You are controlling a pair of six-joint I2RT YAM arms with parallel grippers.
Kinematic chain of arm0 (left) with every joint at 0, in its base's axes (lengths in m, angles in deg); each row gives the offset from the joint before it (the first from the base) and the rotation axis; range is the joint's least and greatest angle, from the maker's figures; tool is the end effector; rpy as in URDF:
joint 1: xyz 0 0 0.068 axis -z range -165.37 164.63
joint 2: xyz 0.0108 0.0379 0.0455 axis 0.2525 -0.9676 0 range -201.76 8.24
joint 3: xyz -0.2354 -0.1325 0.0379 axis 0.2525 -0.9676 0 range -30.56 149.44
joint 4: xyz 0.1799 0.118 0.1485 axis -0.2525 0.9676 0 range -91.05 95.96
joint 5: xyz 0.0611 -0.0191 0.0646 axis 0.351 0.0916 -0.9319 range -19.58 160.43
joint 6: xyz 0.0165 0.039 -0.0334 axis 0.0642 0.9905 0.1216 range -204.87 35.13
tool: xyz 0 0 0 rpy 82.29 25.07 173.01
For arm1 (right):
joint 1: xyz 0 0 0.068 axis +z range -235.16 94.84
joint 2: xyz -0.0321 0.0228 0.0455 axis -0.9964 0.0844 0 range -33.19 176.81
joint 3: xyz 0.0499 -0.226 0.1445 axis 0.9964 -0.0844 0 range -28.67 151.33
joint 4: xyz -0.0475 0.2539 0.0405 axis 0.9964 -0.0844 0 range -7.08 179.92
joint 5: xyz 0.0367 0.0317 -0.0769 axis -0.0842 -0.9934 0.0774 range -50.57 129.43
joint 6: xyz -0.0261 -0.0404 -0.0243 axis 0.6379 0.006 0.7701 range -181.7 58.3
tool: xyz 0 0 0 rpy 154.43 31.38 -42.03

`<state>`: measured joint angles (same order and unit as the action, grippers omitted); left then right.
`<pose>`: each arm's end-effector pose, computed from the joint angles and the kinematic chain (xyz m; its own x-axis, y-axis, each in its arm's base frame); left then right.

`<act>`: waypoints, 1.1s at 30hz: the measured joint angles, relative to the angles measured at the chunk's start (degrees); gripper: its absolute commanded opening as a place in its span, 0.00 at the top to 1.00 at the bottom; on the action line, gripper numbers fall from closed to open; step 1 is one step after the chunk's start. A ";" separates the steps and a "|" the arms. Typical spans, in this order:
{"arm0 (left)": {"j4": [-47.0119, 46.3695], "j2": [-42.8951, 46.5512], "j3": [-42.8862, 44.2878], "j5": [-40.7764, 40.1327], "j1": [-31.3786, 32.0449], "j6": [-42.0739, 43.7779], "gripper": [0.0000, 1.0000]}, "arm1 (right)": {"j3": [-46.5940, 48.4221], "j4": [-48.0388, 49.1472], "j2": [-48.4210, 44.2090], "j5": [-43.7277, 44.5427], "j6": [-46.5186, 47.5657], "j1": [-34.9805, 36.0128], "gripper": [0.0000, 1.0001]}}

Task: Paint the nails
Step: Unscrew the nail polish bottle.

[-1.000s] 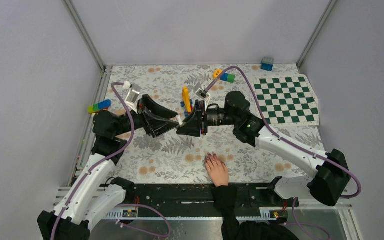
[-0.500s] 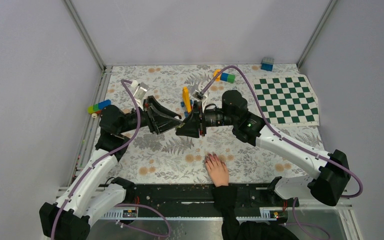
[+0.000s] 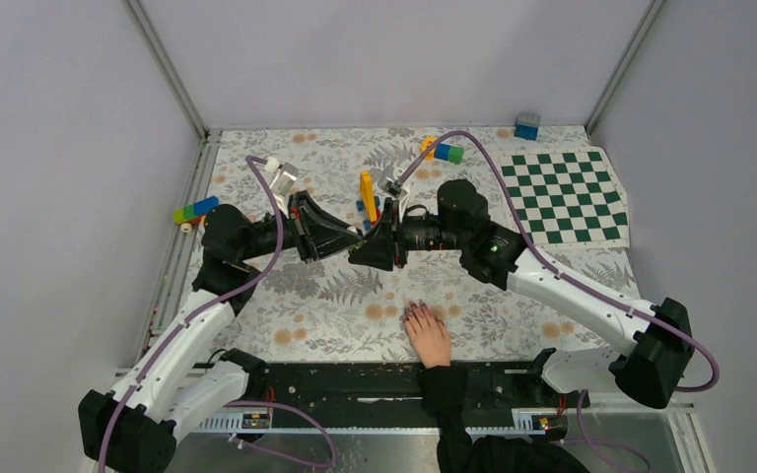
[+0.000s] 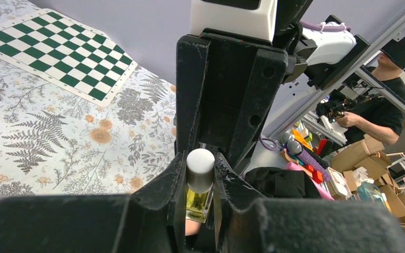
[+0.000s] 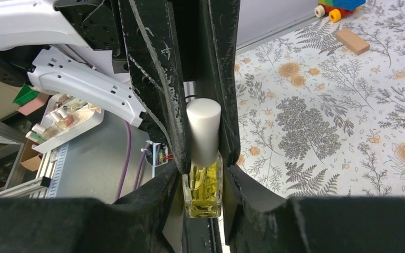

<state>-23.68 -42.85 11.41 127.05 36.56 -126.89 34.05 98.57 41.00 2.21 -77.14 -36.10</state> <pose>0.1714 -0.1011 0.3612 -0.4807 -0.2033 -0.8530 0.8573 0.0952 -0.5059 0.1819 0.2425 0.3727 -0.2967 -0.0185 -0.9548 -0.9528 0.0729 0.2947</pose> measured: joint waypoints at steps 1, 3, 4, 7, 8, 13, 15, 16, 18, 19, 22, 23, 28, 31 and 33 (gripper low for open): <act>-0.04 0.02 0.00 -0.26 0.04 -0.02 1.00 | -0.07 0.00 -0.13 0.52 0.02 0.07 0.73; -0.04 0.04 0.00 -0.92 0.15 -0.04 1.00 | -0.39 0.26 -0.39 1.36 -0.02 0.15 0.68; -0.02 0.04 0.00 -1.25 0.17 -0.02 1.00 | -0.70 0.72 -0.55 1.86 -0.13 0.17 0.67; 0.00 0.09 0.00 -1.81 0.26 -0.09 1.00 | -1.70 2.36 -0.90 2.49 -0.76 0.20 0.62; -0.11 0.09 -0.02 -1.88 0.28 -0.20 1.00 | -1.99 2.80 -1.03 2.62 -0.96 0.20 0.61; -1.27 0.24 -0.20 -2.05 0.33 -1.64 1.00 | -2.58 4.61 -1.29 2.97 -1.29 0.24 0.55; -1.51 0.44 -0.22 -2.08 0.35 -1.90 1.00 | -2.60 4.96 -1.31 3.06 -1.31 0.24 0.55; -1.53 0.50 -0.22 -2.14 0.35 -2.01 1.00 | -2.60 5.05 -1.31 3.08 -1.33 0.24 0.54; -1.57 0.59 -0.24 -2.19 0.35 -2.25 1.00 | -2.67 5.38 -1.31 3.10 -1.33 0.24 0.54; -1.55 0.61 -0.24 -2.21 0.35 -2.29 1.00 | -2.75 5.51 -1.36 3.10 -1.36 0.24 0.54; -1.55 0.70 -0.33 -2.43 0.37 -2.62 1.00 | -3.04 5.92 -1.55 3.15 -1.38 0.24 0.52; -1.51 0.76 -0.37 -2.47 0.39 -2.73 1.00 | -3.13 5.97 -1.62 3.19 -1.40 0.24 0.51; -1.51 0.81 -0.37 -2.56 0.55 -3.10 1.00 | -3.54 6.32 -1.92 3.54 -1.42 0.24 0.49; -1.51 0.90 -0.39 -2.73 0.52 -3.32 1.00 | -3.69 6.67 -1.99 3.78 -1.42 0.24 0.47; -1.49 1.11 -0.55 -2.93 0.44 -3.52 1.00 | -3.85 6.75 -2.10 3.80 -1.40 0.24 0.46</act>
<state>-25.16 -41.73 10.87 124.12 37.00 -130.41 30.20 105.32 38.91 6.02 -78.54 -35.86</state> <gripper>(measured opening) 0.180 0.527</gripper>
